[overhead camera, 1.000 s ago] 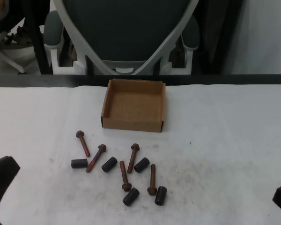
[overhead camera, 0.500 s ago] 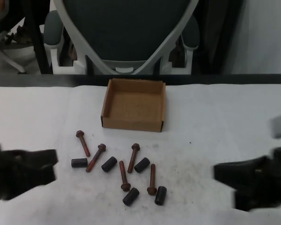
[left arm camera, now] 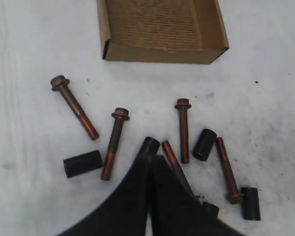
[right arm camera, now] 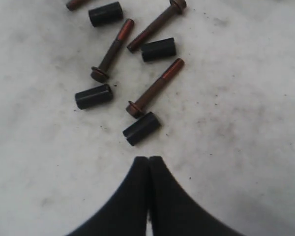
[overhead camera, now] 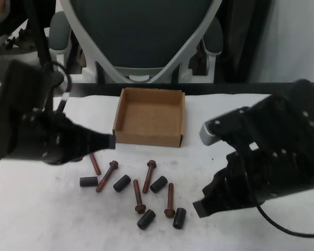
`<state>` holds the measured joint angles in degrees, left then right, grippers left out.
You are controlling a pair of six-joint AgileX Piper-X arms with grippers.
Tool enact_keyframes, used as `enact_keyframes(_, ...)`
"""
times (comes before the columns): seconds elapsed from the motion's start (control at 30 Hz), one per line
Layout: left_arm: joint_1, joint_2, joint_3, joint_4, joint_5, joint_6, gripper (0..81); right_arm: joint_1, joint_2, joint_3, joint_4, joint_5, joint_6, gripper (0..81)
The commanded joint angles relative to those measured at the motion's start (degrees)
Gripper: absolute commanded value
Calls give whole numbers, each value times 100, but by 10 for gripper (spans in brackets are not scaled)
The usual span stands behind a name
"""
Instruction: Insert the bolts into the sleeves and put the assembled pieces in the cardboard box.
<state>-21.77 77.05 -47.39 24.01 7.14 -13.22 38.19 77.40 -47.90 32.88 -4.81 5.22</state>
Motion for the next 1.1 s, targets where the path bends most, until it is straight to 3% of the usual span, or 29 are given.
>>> enact_keyframes(0.0,-30,204,-307,131,-148,131,86,18,154,-360,376,241,-186,3)
enact_keyframes(0.2,-10,1029,-1091,699,-216,-259,453,18,169,-601,379,256,-304,3)
enact_keyframes(0.23,-10,1151,-1202,789,-240,-316,484,18,169,-633,379,282,-366,3)
enact_keyframes(0.4,-10,1808,-1827,1314,-280,-539,468,7,169,-679,379,626,-491,3)
enact_keyframes(0.77,1,2807,-2277,1826,-599,-1132,468,-180,211,-679,431,615,-672,13)
enact_keyframes(0.87,62,2968,-2332,1826,-666,-1117,468,-180,322,-679,511,579,-844,101)
enact_keyframes(1.0,276,3031,-2357,1826,-670,-1117,468,-180,596,-679,587,537,-787,360)
enact_keyframes(1.07,402,3031,-2357,1826,-649,-1221,468,-180,760,-687,583,538,-491,445)
